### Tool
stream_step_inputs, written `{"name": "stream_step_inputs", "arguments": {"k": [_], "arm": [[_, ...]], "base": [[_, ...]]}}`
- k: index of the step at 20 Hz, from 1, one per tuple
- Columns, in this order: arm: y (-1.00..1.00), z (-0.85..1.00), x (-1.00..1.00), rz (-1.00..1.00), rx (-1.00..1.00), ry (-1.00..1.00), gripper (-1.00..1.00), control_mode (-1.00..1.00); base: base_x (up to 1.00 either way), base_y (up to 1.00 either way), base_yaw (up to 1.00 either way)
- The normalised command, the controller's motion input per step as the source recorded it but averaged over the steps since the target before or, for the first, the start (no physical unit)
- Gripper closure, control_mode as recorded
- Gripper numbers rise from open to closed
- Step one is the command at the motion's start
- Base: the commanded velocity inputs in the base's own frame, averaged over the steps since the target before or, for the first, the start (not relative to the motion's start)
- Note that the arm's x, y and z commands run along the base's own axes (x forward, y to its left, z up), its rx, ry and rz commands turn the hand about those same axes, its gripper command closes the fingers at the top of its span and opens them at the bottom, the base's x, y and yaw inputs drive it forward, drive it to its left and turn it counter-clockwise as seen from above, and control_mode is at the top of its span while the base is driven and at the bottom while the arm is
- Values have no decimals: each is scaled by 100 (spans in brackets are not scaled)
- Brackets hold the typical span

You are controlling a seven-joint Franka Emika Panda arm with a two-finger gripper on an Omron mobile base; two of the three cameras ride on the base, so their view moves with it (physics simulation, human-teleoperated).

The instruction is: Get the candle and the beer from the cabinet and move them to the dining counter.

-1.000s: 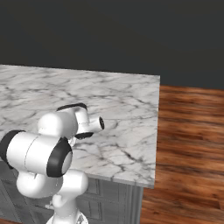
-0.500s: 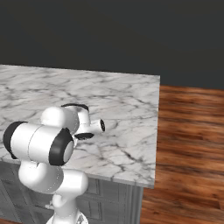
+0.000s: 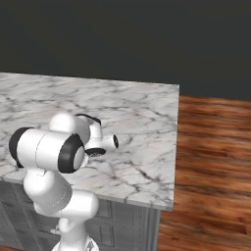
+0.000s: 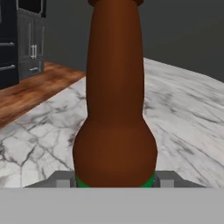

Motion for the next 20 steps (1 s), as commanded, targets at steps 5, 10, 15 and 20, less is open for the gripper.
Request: {"name": "stream_step_inputs", "arguments": {"k": [5, 10, 15, 20], "arm": [[-2, -21, 13, 1, 2, 0, 100, -100], [-2, -12, 13, 1, 4, 0, 100, -100], [-2, -17, 9, 1, 2, 0, 100, -100], [0, -29, -3, 2, 0, -5, 100, -100]], "base": [[0, 0, 0], [0, 0, 0], [0, 0, 0], [0, 0, 0]]}}
